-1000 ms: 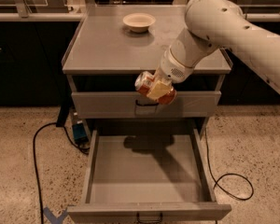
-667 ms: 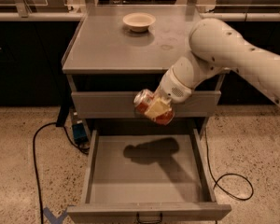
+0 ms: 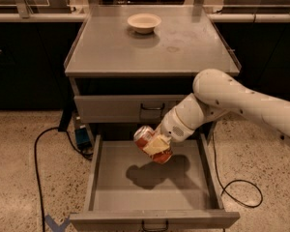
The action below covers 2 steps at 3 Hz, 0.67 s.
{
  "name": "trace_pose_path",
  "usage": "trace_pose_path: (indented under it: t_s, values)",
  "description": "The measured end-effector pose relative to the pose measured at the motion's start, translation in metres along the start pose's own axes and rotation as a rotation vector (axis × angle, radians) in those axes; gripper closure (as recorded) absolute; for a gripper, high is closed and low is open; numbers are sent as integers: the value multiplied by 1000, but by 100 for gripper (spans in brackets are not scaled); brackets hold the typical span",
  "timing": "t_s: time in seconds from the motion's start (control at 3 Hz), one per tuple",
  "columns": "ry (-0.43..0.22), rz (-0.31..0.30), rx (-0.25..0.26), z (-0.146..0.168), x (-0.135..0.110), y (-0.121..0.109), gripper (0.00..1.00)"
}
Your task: Place coke can into middle drawer
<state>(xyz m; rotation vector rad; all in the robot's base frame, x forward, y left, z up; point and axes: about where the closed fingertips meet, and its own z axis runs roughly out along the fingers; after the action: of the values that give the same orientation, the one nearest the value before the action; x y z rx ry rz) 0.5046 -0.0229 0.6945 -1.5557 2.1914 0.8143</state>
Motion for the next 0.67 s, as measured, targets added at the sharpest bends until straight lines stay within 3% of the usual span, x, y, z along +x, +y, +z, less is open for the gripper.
trace_pose_path:
  t_s: [0.33, 0.67]
  values:
    - [-50, 56, -8, 19, 1, -11, 100]
    - [-52, 58, -8, 20, 1, -12, 100]
